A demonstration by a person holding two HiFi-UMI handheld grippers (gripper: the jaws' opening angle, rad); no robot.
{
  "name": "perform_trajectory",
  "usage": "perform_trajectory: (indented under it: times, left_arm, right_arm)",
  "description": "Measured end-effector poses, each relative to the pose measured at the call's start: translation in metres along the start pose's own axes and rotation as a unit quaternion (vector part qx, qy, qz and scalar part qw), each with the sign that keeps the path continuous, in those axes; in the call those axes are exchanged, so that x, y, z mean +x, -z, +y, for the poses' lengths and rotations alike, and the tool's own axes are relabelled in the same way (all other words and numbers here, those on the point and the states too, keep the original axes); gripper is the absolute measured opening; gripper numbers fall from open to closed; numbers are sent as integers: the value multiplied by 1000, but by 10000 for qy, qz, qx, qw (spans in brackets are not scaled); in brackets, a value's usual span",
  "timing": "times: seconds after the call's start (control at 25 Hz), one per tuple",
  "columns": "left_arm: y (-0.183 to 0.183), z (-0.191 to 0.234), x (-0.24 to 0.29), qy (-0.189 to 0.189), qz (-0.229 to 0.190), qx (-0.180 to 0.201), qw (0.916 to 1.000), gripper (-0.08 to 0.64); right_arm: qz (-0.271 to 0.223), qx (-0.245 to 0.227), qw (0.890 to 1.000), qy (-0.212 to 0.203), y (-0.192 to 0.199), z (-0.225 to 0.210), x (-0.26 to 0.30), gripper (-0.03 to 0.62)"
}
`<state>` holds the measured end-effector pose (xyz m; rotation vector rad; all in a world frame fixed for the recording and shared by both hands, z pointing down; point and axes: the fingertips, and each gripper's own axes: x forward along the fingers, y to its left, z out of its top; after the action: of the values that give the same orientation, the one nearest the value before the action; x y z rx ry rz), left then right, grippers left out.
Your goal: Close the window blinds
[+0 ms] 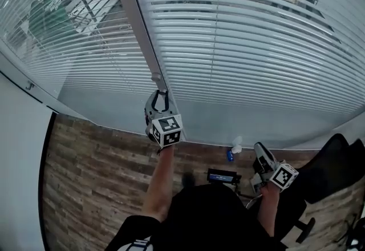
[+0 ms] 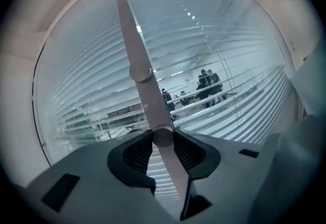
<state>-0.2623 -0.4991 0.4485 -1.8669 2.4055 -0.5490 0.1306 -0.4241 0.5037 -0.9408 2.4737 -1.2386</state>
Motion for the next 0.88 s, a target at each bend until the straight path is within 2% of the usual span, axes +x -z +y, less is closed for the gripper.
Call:
perform_trajectory:
  times: [0.04,0.08,0.16,0.2,0.28,0.36,0.44,0.48,0.56,0.64,0.68,0.76,0.84,0.88]
  left_arm:
    - [-1,0,-2,128,-76,-468,9988,137]
    - [-2,1,-5,259,-160,-1039,9941,138]
    - [-5,4,-9,466,-309,-2116,9758,141]
    - [-5,6,-10,543,-358,-2529,9653,141]
    - [-4,9,-8,628,-393,-3040,9498,141]
    - [-1,12,-7,609,-376,-3111,9477,140]
    - [-1,11,-8,560,-354,-2883,9552,138]
    - [-2,10,-8,514,-328,-2633,9628,138]
    - [-1,7,-7,344,-242,-1830,9822,137]
    - [2,4,-5,121,-154,-905,9957,137]
    - [3,3,-4,17,-110,-493,9987,135]
    - [4,2,-2,-176,-9,237,9996,136]
    - [4,1,0,-358,62,891,9954,136]
    - [4,1,1,-407,58,1066,9935,137]
  right_arm:
    - [16,-4,10000,2,1,0,0,60]
    - [33,-8,10000,0,1,-1,1,60]
    - [19,-20,10000,-76,0,4,3,60]
    - [-1,-24,9999,-114,-2,8,5,60]
    - [7,-8,10000,-90,0,6,5,60]
    - [21,0,10000,-63,1,4,5,60]
    - [16,3,10000,-72,1,5,3,60]
    - [13,-3,10000,-70,0,4,3,60]
    - [-1,-13,10000,-71,0,3,1,60]
    - [-21,-5,10000,-83,1,2,1,60]
    - [-32,3,10000,-91,1,1,1,60]
    - [-45,19,9999,-90,2,-1,1,60]
    - [-46,24,10000,-63,1,-1,1,60]
    - [-48,23,10000,-55,0,0,1,60]
